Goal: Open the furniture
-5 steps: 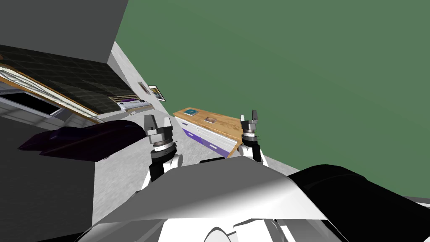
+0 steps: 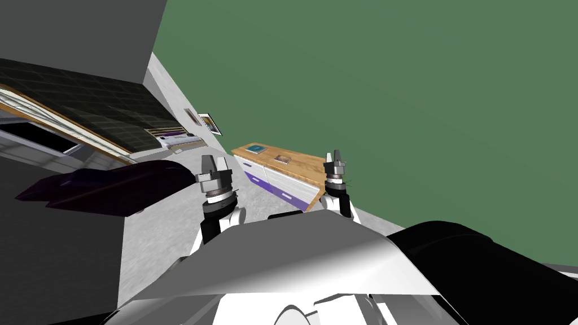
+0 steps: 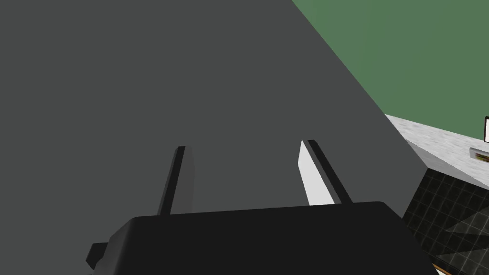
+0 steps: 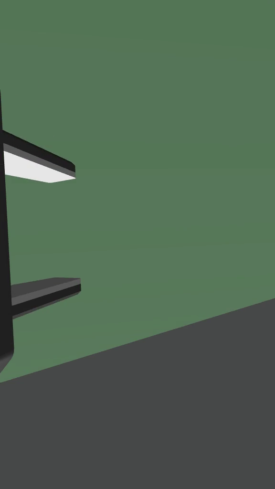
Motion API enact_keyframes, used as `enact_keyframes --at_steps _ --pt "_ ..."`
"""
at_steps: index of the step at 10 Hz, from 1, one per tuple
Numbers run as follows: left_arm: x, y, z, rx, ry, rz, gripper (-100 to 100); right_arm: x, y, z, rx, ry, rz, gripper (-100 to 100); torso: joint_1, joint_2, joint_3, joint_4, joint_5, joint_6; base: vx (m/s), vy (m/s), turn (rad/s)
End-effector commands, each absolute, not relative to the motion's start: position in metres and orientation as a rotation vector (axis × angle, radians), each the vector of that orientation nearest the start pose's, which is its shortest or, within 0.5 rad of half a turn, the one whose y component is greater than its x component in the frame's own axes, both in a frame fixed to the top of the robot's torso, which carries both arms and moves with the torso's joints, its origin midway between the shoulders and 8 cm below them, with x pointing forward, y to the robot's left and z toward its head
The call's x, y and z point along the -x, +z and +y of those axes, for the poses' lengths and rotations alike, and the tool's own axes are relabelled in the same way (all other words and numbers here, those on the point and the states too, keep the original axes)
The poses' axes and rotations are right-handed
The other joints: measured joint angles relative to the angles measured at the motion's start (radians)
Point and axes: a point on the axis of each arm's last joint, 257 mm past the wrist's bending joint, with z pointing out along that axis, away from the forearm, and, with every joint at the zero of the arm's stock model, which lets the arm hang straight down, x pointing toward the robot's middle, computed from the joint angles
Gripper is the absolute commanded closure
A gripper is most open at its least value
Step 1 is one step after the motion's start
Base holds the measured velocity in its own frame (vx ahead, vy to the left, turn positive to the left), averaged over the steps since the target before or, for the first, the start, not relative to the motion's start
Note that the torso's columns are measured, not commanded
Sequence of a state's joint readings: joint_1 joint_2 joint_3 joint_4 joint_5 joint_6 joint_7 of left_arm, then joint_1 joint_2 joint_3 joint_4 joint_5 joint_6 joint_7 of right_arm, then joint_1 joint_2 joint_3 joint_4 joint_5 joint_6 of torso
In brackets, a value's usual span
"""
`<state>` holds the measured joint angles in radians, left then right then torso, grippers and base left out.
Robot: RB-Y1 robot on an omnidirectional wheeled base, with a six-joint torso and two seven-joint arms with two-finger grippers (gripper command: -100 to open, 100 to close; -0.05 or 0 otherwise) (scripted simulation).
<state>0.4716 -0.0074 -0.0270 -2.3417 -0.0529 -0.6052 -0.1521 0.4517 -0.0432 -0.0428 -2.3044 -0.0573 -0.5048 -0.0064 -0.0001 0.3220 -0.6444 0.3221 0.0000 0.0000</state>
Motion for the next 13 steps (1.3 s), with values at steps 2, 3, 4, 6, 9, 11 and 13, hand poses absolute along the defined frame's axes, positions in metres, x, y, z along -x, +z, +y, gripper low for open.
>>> enact_keyframes --at_steps 2,3,4,6,9,11,13 --pt "-0.313 0.077 0.255 0.43 -1.2 0.528 0 -0.338 0.053 -0.288 -0.599 1.338 0.557 0 0.0 0.148 -0.295 0.148 0.0 0.0 0.0 0.0 0.0" --pt "-0.313 0.077 0.255 0.43 -1.2 0.528 0 -0.338 0.053 -0.288 -0.599 1.338 0.557 0 0.0 0.222 -0.442 0.221 0.0 0.0 0.0 0.0 0.0" --pt "-0.313 0.077 0.255 0.43 -1.2 0.528 0 -0.338 0.053 -0.288 -0.599 1.338 0.557 0 0.0 0.296 -0.59 0.295 0.0 0.0 0.0 0.0 0.0" --pt "-0.32 0.07 0.248 0.393 -1.197 0.589 -100 -0.338 0.053 -0.288 -0.599 1.338 0.557 0 0.0 0.403 -0.807 0.402 0.0 0.0 0.0 0.002 -0.048" --pt "-0.335 0.053 0.242 0.369 -1.179 0.672 -100 -0.338 0.053 -0.288 -0.6 1.338 0.558 0 0.0 0.416 -0.831 0.416 0.0 0.0 -0.009 0.005 -0.084" --pt "-0.347 0.037 0.242 0.367 -1.158 0.726 -100 -0.338 0.053 -0.288 -0.6 1.338 0.558 0 0.0 0.416 -0.832 0.416 0.0 0.0 -0.011 0.008 -0.122" --pt "-0.361 0.02 0.244 0.372 -1.132 0.78 -100 -0.338 0.053 -0.288 -0.6 1.337 0.558 0 0.0 0.416 -0.832 0.416 0.0 0.0 -0.013 0.009 -0.135"
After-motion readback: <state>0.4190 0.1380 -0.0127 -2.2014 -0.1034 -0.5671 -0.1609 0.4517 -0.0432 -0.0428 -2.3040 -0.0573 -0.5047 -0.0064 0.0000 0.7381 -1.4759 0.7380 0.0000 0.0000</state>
